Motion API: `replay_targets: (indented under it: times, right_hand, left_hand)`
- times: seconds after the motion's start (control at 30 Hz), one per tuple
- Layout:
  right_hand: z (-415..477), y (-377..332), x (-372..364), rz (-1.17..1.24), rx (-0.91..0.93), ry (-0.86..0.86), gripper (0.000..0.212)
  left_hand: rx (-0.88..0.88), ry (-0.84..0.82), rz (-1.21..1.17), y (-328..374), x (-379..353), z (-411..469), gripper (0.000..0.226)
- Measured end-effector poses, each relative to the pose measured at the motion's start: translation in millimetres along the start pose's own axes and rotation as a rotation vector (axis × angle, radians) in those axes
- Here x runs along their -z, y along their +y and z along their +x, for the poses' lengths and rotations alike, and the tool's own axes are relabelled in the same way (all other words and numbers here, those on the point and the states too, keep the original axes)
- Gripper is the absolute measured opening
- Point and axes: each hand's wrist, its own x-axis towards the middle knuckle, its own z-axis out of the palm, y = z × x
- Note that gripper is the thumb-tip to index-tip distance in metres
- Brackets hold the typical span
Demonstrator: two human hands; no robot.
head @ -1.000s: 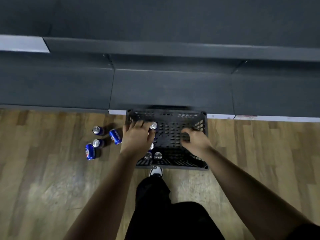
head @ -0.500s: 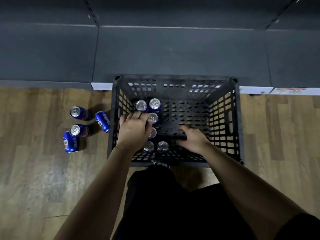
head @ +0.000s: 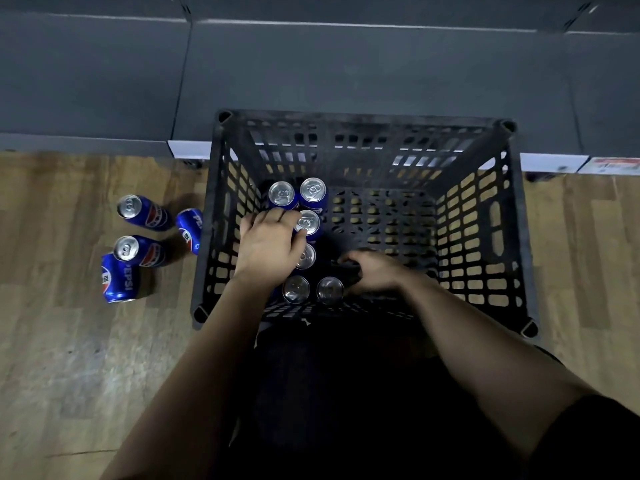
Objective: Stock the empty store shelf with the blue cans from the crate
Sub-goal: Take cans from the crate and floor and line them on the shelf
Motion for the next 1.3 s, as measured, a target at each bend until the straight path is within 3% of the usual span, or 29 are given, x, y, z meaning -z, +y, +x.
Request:
replay_targets:
  times: [0.2, 0.43, 0.57, 0.73, 0.97, 1.1, 1.3]
  right_hand:
    - [20, 6, -15, 0.096, 0.037, -0.008, 0.074]
    - [32, 3, -30, 0.001, 0.095, -0.066, 0.071]
    - [37, 1, -37, 0.008, 0.108, -0.038, 0.057]
    - [41, 12, -39, 0.065, 0.147, -0.016, 0.072]
    - [45, 12, -33, 0.273, -0.012, -0.028, 0.078]
    - [44, 9, -33, 0.187, -0.012, 0.033, 0.091]
    - [45, 6, -33, 0.01, -0.014, 0.128, 0.091]
  left_hand:
    - [0.023, -0.002, -0.004, -10, -11, 9, 0.032]
    - [0.057, -0.032, -0.03, -15, -19, 10, 0.033]
    - [0.047, -0.044, -0.04, -16, -22, 11, 0.034]
    - [0.034, -0.048, -0.047, -16, -22, 16, 0.048]
    - [0.027, -0.024, -0.041, -16, -23, 19, 0.047]
    - [0.036, -0.035, -0.053, -17, -24, 17, 0.04]
    - [0.055, -0.041, -0.065, -16, -27, 13, 0.033]
